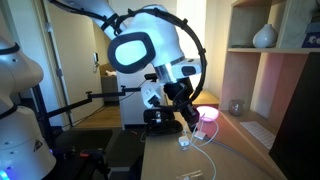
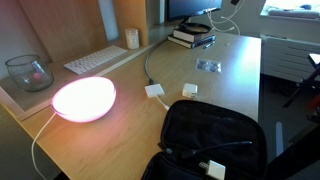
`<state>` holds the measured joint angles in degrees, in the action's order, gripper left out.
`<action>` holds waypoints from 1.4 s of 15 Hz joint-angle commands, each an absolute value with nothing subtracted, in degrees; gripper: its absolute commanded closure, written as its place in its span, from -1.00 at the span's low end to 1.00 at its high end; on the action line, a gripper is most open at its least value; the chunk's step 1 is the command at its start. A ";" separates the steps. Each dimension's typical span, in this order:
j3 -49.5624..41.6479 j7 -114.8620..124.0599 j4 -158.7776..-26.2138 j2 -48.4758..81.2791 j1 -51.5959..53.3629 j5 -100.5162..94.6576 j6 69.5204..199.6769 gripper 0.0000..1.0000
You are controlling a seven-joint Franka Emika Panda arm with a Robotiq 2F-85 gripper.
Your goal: Put the cord on the right side of the desk
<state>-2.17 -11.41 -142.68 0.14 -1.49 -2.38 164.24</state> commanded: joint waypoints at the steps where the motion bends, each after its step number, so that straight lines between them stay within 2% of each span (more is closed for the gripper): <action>1: -2.00 -9.20 -142.74 -2.70 -1.59 -6.39 165.54 0.99; 21: -1.96 -9.43 -142.34 -2.12 -1.57 -7.69 166.02 0.96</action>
<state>-2.06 -9.49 -142.40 -2.05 -1.50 -7.66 166.21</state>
